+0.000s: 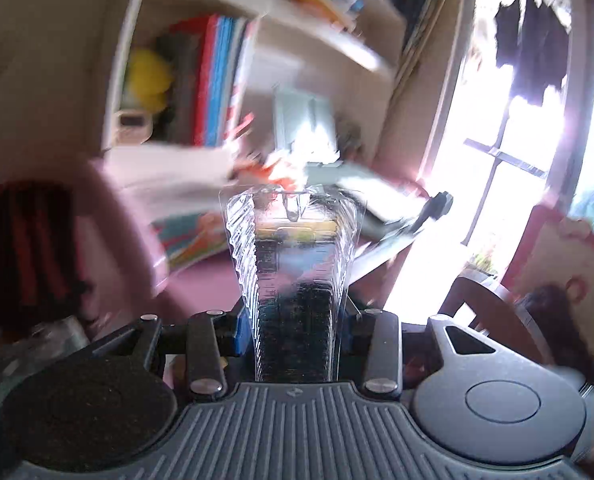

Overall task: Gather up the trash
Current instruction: 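Open both tools over the teal bin to drop the wrapper and tray, then swing both open tools back down toward the trash pile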

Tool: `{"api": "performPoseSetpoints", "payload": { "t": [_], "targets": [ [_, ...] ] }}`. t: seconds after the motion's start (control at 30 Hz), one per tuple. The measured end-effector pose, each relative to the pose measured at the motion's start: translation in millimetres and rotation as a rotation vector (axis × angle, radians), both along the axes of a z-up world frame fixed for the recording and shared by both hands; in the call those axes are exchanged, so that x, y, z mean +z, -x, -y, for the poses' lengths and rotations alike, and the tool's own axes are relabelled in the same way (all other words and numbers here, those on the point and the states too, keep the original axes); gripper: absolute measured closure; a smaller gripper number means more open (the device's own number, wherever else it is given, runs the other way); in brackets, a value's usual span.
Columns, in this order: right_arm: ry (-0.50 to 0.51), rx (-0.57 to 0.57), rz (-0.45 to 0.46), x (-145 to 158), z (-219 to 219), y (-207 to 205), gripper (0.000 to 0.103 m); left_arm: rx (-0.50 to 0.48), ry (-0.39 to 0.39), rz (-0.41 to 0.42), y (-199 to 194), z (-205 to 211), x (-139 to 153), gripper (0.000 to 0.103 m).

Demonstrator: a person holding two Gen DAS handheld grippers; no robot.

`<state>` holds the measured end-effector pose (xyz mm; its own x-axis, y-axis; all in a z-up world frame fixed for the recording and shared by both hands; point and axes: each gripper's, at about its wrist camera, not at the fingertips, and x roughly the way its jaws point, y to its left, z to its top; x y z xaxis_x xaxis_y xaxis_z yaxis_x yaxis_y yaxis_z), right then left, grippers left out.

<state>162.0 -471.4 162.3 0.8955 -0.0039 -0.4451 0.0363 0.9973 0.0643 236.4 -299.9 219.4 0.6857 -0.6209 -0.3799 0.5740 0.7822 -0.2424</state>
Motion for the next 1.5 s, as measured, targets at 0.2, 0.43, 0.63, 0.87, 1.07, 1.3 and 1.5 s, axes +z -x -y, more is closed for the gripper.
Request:
{"api": "performPoseSetpoints", "payload": {
  "t": [0.2,0.43,0.63,0.87,1.07,1.3,1.5],
  "targets": [
    [0.016,-0.032,-0.069,-24,25,-22,0.075,-0.038,-0.098,0.019,-16,61,-12,0.062],
    [0.037,-0.030,-0.159,-50,38,-32,0.072,-0.068,-0.226,-0.102,-45,99,-70,0.062],
    [0.054,-0.017,-0.201,-58,40,-42,0.068,-0.067,-0.281,-0.159,-57,110,-94,0.059],
    [0.046,-0.024,-0.199,-60,42,-44,0.055,-0.052,-0.274,-0.162,-61,109,-97,0.036],
    [0.027,-0.033,-0.175,-52,40,-31,0.054,-0.035,-0.247,-0.145,-53,94,-86,0.036],
    [0.029,-0.014,-0.144,-31,21,-11,0.050,-0.012,-0.221,-0.120,-31,57,-64,0.036],
    [0.032,0.024,-0.118,-13,-8,6,0.048,0.028,-0.202,-0.098,-7,13,-46,0.036]
  ]
}}
